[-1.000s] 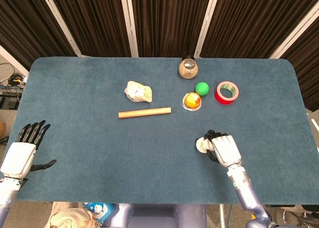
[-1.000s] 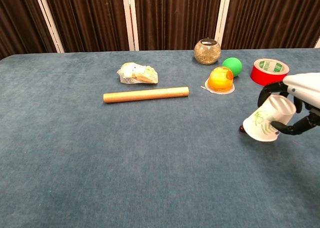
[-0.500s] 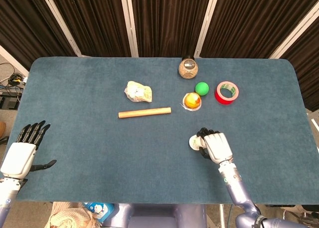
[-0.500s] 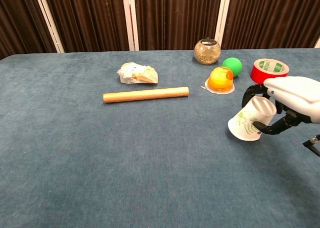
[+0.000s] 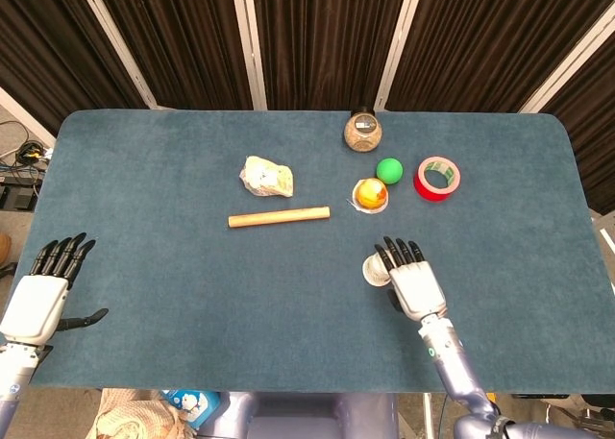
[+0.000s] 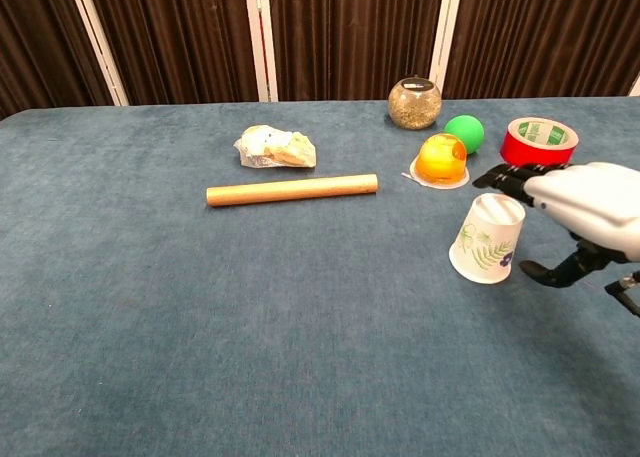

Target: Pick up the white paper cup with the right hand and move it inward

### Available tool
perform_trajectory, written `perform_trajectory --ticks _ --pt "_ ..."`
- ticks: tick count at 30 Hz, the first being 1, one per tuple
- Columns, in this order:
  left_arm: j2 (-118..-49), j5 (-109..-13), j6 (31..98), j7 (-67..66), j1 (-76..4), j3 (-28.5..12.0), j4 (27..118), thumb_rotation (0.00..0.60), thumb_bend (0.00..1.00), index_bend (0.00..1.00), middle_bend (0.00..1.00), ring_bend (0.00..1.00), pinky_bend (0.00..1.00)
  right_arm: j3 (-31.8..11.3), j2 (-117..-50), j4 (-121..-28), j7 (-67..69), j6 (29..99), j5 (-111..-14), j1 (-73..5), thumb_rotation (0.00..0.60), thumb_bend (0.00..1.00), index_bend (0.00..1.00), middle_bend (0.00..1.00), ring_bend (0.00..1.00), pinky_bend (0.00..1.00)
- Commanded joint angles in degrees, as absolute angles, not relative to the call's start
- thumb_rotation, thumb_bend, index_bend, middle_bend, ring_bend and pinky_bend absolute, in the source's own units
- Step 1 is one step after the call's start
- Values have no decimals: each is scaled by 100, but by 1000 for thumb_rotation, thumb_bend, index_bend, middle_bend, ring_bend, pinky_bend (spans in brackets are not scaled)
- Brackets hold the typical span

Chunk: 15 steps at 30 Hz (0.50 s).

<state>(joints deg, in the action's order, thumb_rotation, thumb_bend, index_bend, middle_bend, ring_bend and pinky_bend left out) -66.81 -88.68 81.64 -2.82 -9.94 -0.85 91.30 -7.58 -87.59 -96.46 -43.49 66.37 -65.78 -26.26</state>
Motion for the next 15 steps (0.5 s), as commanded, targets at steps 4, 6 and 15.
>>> perform_trajectory --ticks 4,6,15 --pt "-6695 -8879 8172 -314 -995 -86 9116 600 0 0 0 0 0 -506 -7962 -10277 -4028 7201 -7037 -2256 600 415 0 0 0 87" --pt "-6702 -8891 8178 -335 -995 -83 9112 600 0 0 0 0 0 -383 -7622 -10416 -3780 7369 -7254 -2088 600 416 0 0 0 87" --pt "-6753 -8926 8220 -417 -990 -85 9079 600 0 0 0 0 0 168 -6474 -10335 -2166 8254 -8080 -1179 600 415 0 0 0 87"
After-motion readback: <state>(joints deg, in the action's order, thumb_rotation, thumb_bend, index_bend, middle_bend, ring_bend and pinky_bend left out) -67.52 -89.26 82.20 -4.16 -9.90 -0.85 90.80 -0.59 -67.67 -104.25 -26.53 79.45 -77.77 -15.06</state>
